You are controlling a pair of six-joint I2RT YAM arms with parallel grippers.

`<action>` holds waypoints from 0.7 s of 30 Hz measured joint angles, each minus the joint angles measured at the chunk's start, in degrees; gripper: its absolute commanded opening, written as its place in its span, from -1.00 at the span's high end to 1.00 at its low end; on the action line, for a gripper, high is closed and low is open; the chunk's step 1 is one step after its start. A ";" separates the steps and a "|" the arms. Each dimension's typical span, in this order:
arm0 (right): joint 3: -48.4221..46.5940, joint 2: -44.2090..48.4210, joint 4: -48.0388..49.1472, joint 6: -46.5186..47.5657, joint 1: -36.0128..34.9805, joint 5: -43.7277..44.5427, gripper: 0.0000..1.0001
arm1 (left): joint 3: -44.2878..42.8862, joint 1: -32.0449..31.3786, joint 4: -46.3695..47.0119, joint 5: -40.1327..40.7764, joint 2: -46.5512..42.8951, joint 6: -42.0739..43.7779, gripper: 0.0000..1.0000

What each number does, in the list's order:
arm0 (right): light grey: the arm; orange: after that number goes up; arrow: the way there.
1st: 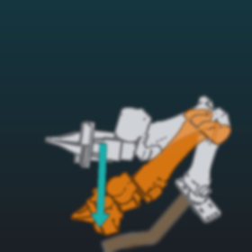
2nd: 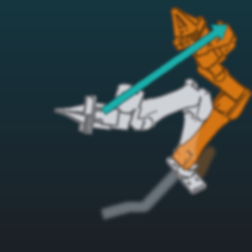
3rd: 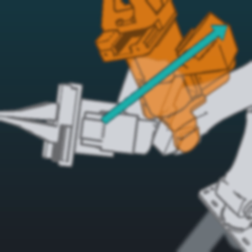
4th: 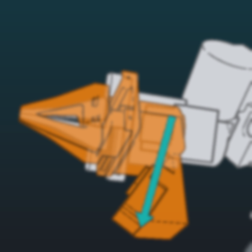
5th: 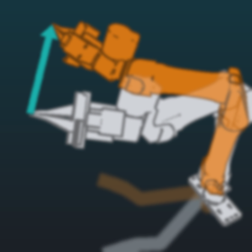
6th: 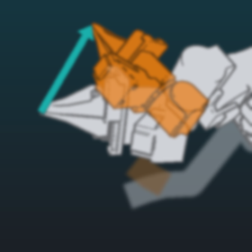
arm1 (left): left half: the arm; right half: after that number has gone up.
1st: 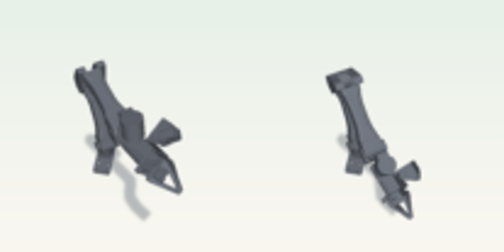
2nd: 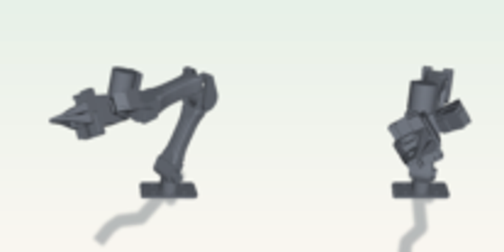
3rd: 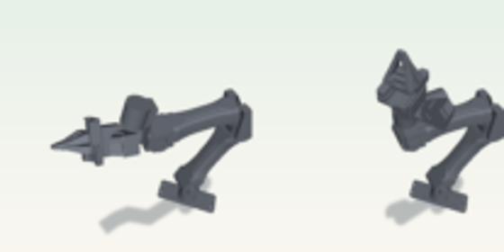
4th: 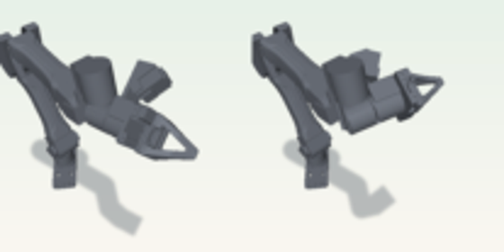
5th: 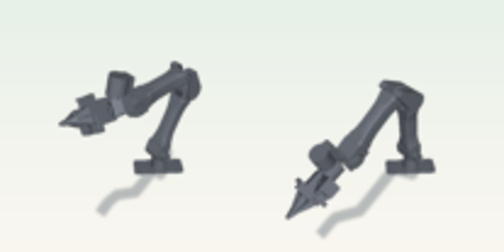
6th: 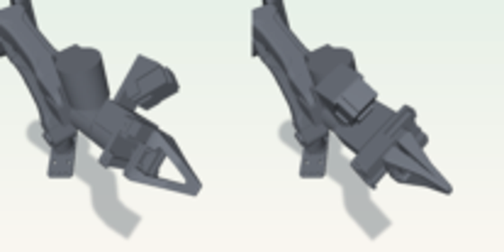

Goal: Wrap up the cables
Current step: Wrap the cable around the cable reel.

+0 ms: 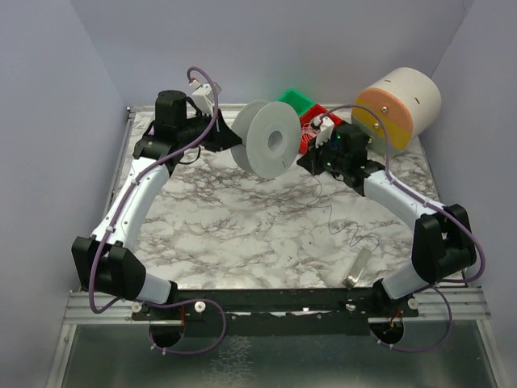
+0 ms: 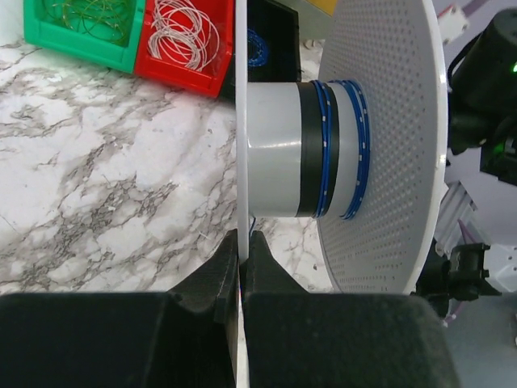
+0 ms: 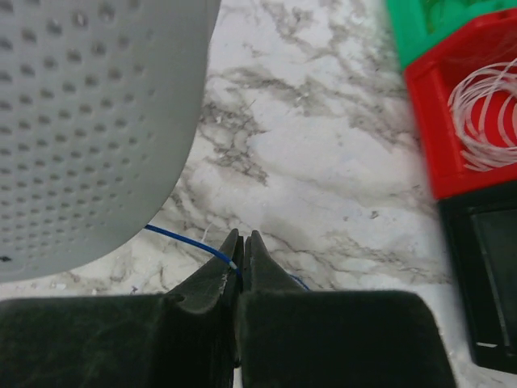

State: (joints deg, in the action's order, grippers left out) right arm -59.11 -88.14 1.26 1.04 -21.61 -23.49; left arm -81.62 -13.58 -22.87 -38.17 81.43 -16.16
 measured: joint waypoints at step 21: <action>-30.27 -7.48 -34.51 16.83 6.82 -15.06 0.99 | -0.31 -12.00 -7.39 20.59 -0.09 19.43 1.00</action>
State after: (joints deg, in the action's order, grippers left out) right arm -89.38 -95.61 -33.26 17.87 -14.79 -38.54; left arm -81.93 -25.58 -30.26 -17.58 81.34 3.27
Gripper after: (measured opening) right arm 0.006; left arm 0.015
